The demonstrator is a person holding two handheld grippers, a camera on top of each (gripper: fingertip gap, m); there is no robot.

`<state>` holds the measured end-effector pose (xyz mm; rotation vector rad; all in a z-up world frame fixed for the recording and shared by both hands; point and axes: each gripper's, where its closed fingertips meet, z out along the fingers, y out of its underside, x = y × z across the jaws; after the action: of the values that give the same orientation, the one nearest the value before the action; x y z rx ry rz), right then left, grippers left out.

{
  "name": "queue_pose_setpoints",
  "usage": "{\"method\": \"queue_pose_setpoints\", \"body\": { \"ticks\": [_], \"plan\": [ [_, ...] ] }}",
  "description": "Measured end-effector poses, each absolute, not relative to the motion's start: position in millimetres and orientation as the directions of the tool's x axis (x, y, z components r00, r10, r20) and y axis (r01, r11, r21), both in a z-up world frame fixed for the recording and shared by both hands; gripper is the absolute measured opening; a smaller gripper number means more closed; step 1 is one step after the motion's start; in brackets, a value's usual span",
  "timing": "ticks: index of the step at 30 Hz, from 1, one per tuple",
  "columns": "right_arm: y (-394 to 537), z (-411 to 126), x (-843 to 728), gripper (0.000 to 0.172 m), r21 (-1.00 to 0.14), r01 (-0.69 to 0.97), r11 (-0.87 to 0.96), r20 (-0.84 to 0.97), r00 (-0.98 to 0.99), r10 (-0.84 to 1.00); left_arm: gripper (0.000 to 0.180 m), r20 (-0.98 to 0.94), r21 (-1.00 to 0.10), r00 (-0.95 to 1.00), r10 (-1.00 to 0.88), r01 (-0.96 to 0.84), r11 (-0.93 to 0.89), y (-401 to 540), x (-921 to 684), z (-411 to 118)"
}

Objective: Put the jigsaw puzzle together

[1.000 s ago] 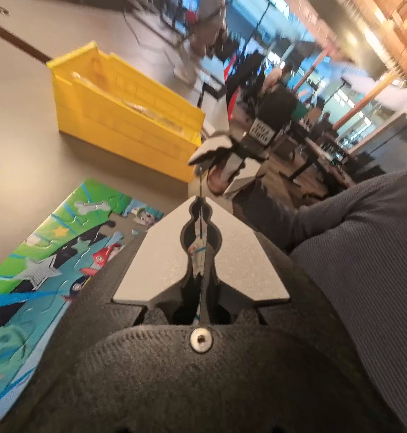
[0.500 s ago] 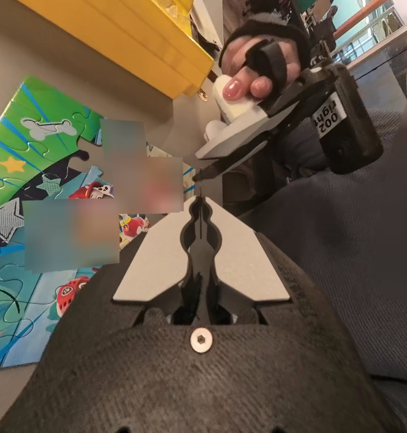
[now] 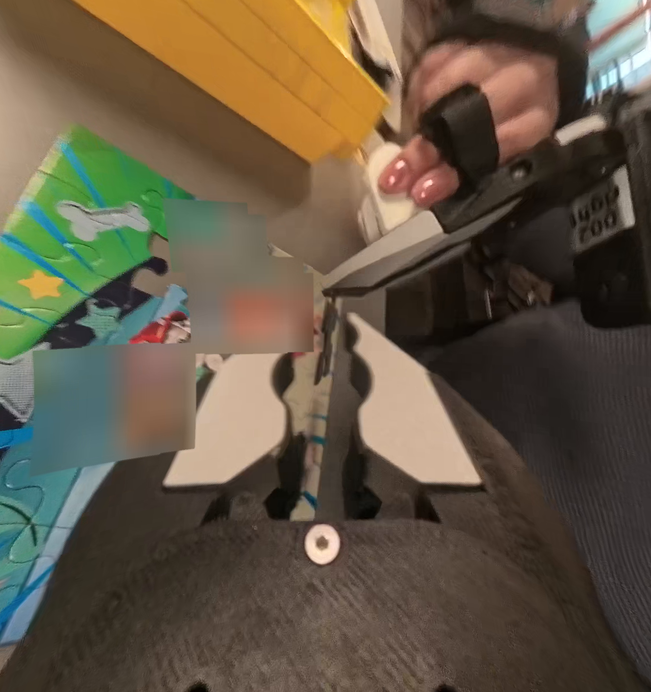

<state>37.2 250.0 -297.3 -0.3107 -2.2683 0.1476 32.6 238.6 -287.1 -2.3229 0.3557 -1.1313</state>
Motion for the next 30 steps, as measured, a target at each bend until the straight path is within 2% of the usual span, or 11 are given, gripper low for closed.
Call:
{"method": "queue_pose_setpoints", "body": {
  "ticks": [1, 3, 6, 10, 15, 21, 30],
  "plan": [
    [261, -296, 32, 0.013, -0.258, 0.249, 0.934, 0.733, -0.579, 0.357, 0.042, 0.645, -0.594, 0.631, -0.431, 0.058, -0.803, 248, 26, -284],
    [280, -310, 33, 0.013, -0.360, 0.429, 0.829, 0.653, -0.518, 0.552, 0.058, 0.617, -0.679, 0.659, -0.429, 0.171, -0.714, 259, 12, -276],
    [297, -341, 40, 0.012, -0.407, 0.592, 0.695, 0.528, -0.468, 0.709, 0.056, 0.521, -0.745, 0.770, -0.368, 0.199, -0.637, 258, -14, -292],
    [302, -361, 37, 0.012, -0.460, 0.669, 0.584, 0.378, -0.448, 0.811, 0.051, 0.453, -0.772, 0.827, -0.332, 0.178, -0.610, 248, -24, -318],
    [313, -373, 36, 0.012, -0.423, 0.714, 0.558, 0.291, -0.476, 0.830, 0.051, 0.359, -0.870, 0.901, -0.245, 0.228, -0.437, 248, -43, -321],
    [319, -382, 40, 0.013, -0.398, 0.733, 0.551, 0.204, -0.515, 0.833, 0.056, 0.340, -0.909, 0.931, -0.132, 0.290, -0.300, 243, -74, -309],
    [316, -380, 38, 0.013, -0.394, 0.712, 0.581, 0.153, -0.572, 0.806, 0.056, 0.384, -0.888, 0.916, -0.113, 0.333, -0.317, 247, -75, -318]
  ]
}}
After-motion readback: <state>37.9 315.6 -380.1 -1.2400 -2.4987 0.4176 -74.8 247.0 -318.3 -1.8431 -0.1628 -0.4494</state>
